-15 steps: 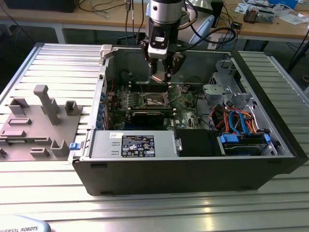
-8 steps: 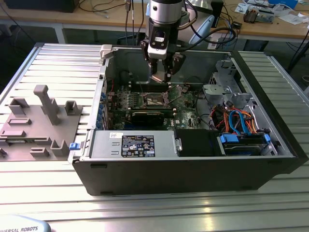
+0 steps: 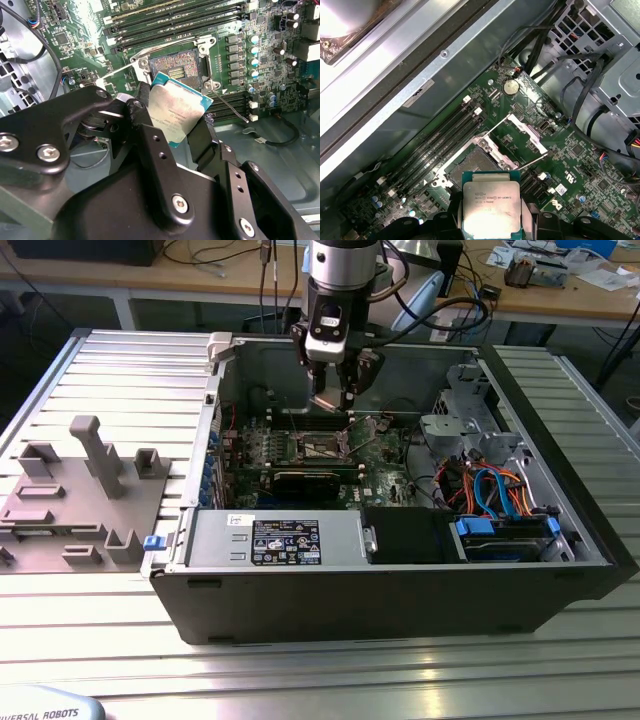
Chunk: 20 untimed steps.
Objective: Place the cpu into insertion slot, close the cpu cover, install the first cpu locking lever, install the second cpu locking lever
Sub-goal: 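Place the cpu into insertion slot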
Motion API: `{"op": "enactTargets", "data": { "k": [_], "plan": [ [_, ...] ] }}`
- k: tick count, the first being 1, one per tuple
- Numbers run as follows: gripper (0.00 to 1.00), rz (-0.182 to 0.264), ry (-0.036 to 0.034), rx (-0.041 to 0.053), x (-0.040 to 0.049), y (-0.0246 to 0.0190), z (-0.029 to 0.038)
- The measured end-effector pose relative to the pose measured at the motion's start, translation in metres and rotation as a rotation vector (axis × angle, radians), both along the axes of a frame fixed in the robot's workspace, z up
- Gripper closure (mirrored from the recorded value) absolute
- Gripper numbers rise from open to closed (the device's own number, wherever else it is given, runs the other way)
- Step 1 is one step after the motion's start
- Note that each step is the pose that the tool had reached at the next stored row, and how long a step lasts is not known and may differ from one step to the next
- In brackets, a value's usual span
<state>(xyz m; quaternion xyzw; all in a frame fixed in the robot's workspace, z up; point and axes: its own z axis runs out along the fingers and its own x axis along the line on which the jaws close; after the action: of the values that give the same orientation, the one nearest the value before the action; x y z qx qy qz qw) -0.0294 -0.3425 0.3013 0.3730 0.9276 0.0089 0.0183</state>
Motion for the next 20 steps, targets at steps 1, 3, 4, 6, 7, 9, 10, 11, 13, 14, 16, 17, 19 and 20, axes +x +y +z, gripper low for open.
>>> {"op": "enactTargets", "data": {
  "k": [1,3,4,6,7,9,10,11,13,14,16,17,19,20],
  "plan": [
    [0.45,0.0,0.0,0.0,0.0,0.0,0.0],
    [0.45,-0.002,0.0,0.0,0.0,0.0,-0.0002],
    [0.45,-0.004,-0.0001,-0.0001,0.0,0.0,-0.0003],
    [0.45,-0.005,0.0,-0.0003,0.0,0.0,-0.0004],
    [0.45,-0.006,0.0,-0.0003,0.0,0.0,-0.0004],
    [0.45,-0.007,-0.0001,-0.0002,0.0,0.0,-0.0005],
    [0.45,-0.008,0.0,-0.0002,0.0,0.0,-0.0006],
    [0.45,-0.009,0.0,-0.0003,0.0,0.0,-0.0006],
    [0.45,-0.011,-0.0001,-0.0002,0.0,0.0,-0.0007],
    [0.45,-0.012,-0.0001,-0.0002,0.0,0.0,-0.0008],
    [0.45,-0.013,-0.0001,-0.0003,0.0,0.0,-0.0008],
    [0.45,-0.014,-0.0001,-0.0003,0.0,0.0,-0.0009],
    [0.45,-0.015,-0.0001,-0.0002,0.0,0.0,-0.0009],
    [0.45,-0.015,0.0,-0.0003,0.0,0.0,-0.0009]
  ]
}}
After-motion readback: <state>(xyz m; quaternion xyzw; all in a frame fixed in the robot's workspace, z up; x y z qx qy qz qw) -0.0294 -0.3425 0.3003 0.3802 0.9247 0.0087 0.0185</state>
